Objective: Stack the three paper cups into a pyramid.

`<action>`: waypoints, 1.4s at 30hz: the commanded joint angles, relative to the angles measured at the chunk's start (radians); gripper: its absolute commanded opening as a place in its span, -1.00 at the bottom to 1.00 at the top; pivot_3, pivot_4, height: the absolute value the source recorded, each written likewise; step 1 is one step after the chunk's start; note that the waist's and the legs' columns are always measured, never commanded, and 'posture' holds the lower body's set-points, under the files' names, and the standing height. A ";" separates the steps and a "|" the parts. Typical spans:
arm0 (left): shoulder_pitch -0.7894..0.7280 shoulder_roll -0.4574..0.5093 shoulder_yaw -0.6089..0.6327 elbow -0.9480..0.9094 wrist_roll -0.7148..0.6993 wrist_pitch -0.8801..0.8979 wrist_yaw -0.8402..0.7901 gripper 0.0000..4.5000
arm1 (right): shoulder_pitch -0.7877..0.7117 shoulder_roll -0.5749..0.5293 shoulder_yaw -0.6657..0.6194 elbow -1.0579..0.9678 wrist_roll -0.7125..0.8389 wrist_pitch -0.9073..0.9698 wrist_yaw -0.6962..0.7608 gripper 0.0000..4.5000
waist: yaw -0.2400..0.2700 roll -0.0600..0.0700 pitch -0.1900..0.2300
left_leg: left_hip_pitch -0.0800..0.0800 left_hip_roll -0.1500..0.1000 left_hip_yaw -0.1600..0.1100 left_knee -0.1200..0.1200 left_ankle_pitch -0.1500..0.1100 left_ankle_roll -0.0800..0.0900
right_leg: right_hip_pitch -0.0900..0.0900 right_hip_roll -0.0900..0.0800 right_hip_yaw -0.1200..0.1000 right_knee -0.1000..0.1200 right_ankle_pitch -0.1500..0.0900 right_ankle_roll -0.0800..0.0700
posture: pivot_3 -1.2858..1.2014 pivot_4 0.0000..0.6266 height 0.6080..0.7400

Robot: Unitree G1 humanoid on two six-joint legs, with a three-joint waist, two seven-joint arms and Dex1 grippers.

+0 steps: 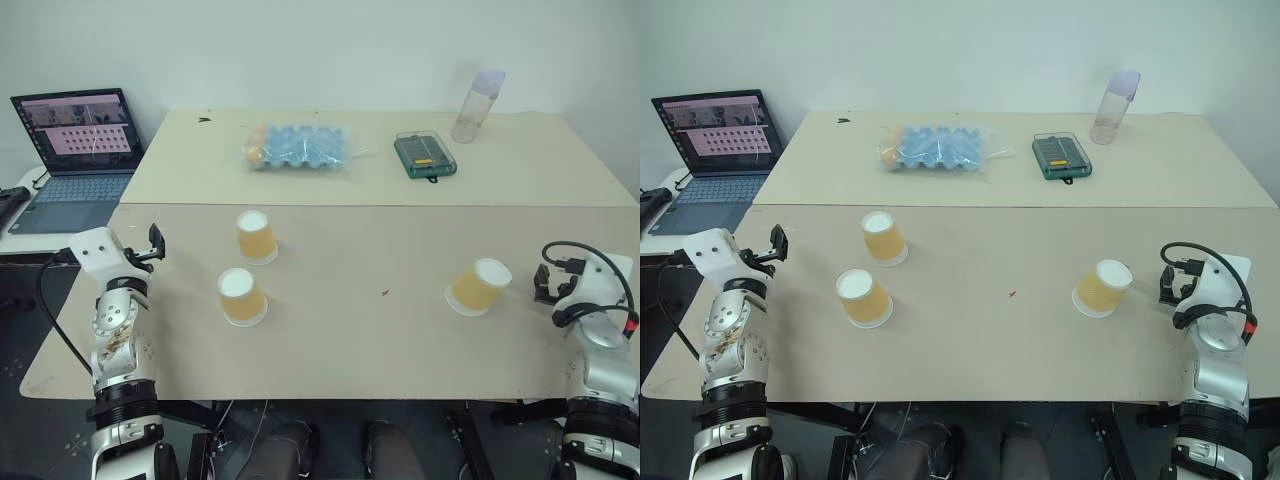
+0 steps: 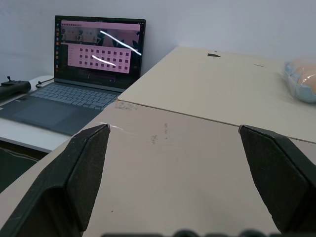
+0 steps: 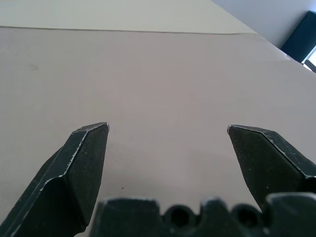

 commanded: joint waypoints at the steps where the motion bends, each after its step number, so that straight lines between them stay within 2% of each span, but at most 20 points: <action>1: -0.002 0.024 0.004 -0.034 0.006 -0.002 -0.004 0.99 | 0.006 -0.024 -0.040 -0.048 -0.005 -0.018 -0.018 1.00 | 0.000 0.000 0.000 | 0.000 0.000 0.000 0.000 0.000 0.000 | 0.000 0.000 0.000 0.000 0.000 0.000 | 0.03 -0.52 1.00; 6: -0.005 0.051 0.014 -0.030 -0.021 0.007 -0.047 0.99 | 0.009 -0.037 -0.071 -0.073 -0.008 -0.017 -0.048 1.00 | 0.000 0.000 0.000 | 0.000 0.000 0.000 0.000 0.000 0.000 | 0.000 0.000 0.000 0.000 0.000 0.000 | 0.03 -0.52 1.00; 11: 0.052 0.133 0.014 -0.110 -0.106 0.052 -0.233 0.99 | -0.050 -0.086 -0.174 -0.165 0.031 -0.021 -0.093 1.00 | -0.005 0.001 0.000 | -0.001 0.000 0.001 -0.001 0.000 0.000 | -0.002 0.000 0.001 0.000 0.000 0.000 | 0.03 -0.52 1.00; 14: 0.099 0.186 0.017 -0.191 -0.151 0.108 -0.309 0.99 | -0.104 -0.126 -0.207 -0.230 0.088 -0.004 -0.055 1.00 | -0.005 0.002 0.001 | -0.001 0.001 0.003 -0.002 0.000 0.000 | -0.008 0.000 0.003 0.001 0.000 0.000 | 0.03 -0.52 1.00; 20: 0.222 0.295 0.039 -0.462 -0.299 0.280 -0.436 0.99 | -0.276 -0.282 -0.150 -0.409 0.454 0.229 0.317 1.00 | -0.016 0.004 0.002 | -0.002 0.003 0.006 -0.002 0.000 0.000 | -0.006 0.001 0.004 0.000 0.001 -0.001 | 0.03 -0.52 1.00; 23: 0.263 0.328 0.041 -0.559 -0.353 0.342 -0.474 0.99 | -0.294 -0.331 -0.094 -0.518 0.615 0.354 0.456 1.00 | -0.015 0.004 0.002 | -0.001 0.005 0.005 -0.002 -0.001 0.001 | -0.007 0.002 0.003 -0.001 0.001 -0.001 | 0.03 -0.52 1.00; 26: 0.315 0.354 0.042 -0.633 -0.406 0.400 -0.517 0.99 | -0.284 -0.334 -0.027 -0.682 0.855 0.481 0.568 1.00 | -0.011 0.003 0.002 | -0.002 0.004 0.006 -0.002 -0.001 0.002 | -0.008 0.002 0.003 -0.002 0.001 -0.001 | 0.03 -0.52 1.00; 28: 0.334 0.364 0.044 -0.648 -0.414 0.416 -0.525 0.99 | -0.260 -0.335 0.003 -0.765 0.938 0.513 0.624 1.00 | -0.007 0.004 0.003 | -0.004 0.004 0.006 -0.002 -0.001 0.002 | -0.009 0.001 0.004 -0.002 0.001 -0.001 | 0.03 -0.52 1.00; 32: 0.377 0.375 0.013 -0.669 -0.377 0.404 -0.558 0.99 | -0.166 -0.333 0.145 -0.873 0.921 0.532 0.709 1.00 | 0.001 0.003 0.003 | -0.005 0.005 0.006 -0.003 -0.003 0.002 | -0.010 0.001 0.003 -0.003 0.001 -0.001 | 0.03 -0.52 1.00; 42: 0.411 0.401 -0.080 -0.725 -0.395 0.419 -0.661 0.99 | -0.130 -0.294 0.242 -0.858 0.811 0.509 0.674 1.00 | 0.015 0.002 0.003 | -0.005 0.004 0.011 -0.003 -0.003 0.003 | -0.011 0.000 0.005 -0.006 0.003 0.001 | 0.03 -0.52 1.00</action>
